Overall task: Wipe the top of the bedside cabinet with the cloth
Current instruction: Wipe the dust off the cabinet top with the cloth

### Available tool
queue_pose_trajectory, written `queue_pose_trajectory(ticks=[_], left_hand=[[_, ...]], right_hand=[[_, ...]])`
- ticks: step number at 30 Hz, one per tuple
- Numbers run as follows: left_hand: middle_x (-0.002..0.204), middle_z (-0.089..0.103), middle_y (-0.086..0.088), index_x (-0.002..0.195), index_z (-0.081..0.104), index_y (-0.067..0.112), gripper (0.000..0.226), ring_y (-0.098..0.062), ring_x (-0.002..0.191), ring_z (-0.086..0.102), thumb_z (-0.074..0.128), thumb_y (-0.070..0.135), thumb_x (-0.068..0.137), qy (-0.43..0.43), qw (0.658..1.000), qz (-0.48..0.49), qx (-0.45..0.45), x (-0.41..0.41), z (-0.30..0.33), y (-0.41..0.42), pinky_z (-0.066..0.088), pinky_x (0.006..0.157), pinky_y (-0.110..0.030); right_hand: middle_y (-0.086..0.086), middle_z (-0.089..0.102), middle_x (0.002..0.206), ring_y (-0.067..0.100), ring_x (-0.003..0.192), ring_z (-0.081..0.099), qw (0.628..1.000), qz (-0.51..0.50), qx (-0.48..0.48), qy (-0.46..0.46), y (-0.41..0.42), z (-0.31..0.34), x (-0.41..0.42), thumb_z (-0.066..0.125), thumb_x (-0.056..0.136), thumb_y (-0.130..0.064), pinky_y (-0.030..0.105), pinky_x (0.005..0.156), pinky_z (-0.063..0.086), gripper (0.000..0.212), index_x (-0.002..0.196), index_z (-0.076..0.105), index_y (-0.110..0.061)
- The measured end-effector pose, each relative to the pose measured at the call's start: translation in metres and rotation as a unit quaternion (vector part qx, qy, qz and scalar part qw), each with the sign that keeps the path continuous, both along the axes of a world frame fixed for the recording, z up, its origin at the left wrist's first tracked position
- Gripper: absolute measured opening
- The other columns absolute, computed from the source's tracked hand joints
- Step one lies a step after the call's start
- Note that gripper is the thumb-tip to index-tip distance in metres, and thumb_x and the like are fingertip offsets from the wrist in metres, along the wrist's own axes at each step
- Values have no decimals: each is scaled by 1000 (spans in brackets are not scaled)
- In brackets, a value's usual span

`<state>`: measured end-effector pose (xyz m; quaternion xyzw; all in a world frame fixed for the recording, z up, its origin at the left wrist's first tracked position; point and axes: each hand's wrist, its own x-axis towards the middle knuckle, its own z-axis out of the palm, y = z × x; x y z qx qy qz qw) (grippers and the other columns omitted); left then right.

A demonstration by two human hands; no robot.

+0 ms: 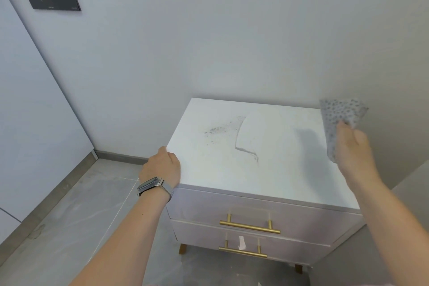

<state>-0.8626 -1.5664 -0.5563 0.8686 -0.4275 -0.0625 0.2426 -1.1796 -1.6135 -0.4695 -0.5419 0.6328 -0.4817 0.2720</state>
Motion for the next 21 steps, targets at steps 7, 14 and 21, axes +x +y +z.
queue_pose_trajectory(ticks=[7,14,21], left_hand=[[76,54,-13,84,43,8,24,-33,72,52,24,18,93,-1,1000,-3,3,2,-2,-1,37,60,-32],[76,54,-14,82,42,7,23,-33,71,51,25,17,92,2,1000,3,-4,1,-2,-2,36,59,-32],[77,51,-12,83,42,8,22,-33,72,48,25,18,93,-2,1000,4,1,-1,1,-1,36,61,-33]], right_hand=[[25,43,141,41,129,40,924,35,174,338,13,-41,-18,22,98,-24,44,106,31,48,137,38,-1],[16,59,124,37,109,57,867,53,116,482,31,-40,40,19,97,-32,43,86,44,45,130,42,-12],[12,65,108,35,93,60,902,92,46,420,34,-44,88,22,97,-31,36,69,40,43,129,42,-11]])
